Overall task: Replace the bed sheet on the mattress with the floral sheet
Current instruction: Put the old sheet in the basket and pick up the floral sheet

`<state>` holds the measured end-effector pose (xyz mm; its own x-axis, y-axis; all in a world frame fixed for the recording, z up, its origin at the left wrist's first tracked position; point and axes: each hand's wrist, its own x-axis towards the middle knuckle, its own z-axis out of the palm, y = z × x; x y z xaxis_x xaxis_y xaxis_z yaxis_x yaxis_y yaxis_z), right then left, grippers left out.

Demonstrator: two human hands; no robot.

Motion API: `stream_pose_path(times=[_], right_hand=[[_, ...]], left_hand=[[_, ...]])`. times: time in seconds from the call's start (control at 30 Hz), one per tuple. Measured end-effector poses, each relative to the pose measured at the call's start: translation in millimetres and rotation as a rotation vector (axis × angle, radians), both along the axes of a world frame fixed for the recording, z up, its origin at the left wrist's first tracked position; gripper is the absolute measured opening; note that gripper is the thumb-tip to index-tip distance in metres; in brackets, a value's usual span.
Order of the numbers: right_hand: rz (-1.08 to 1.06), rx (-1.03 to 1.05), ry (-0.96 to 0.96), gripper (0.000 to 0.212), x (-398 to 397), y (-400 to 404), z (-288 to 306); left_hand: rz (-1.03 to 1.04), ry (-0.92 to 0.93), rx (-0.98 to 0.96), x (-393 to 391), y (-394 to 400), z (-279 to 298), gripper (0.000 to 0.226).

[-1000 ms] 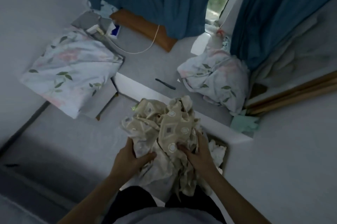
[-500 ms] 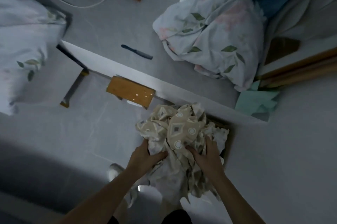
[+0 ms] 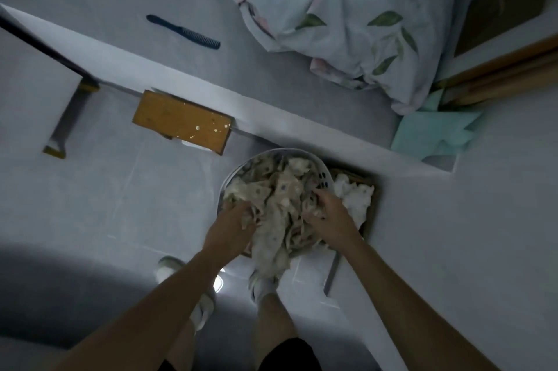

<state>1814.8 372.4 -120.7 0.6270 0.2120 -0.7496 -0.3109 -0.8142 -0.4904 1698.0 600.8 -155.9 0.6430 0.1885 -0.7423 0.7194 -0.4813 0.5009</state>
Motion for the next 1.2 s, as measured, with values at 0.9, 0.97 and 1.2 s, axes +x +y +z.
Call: stream_pose_path(times=[0.9, 0.97, 1.2], right_hand=[[0.523, 0.361, -0.555, 0.037, -172, 395, 399], [0.560, 0.379, -0.551, 0.038, -172, 420, 405], [0.541, 0.364, -0.528, 0.042, -147, 485, 393]], left_hand=[[0.169, -0.517, 0.696, -232, 344, 454, 0.053], [0.211, -0.491, 0.719, -250, 358, 457, 0.054], [0.239, -0.417, 0.682, -242, 414, 434, 0.052]])
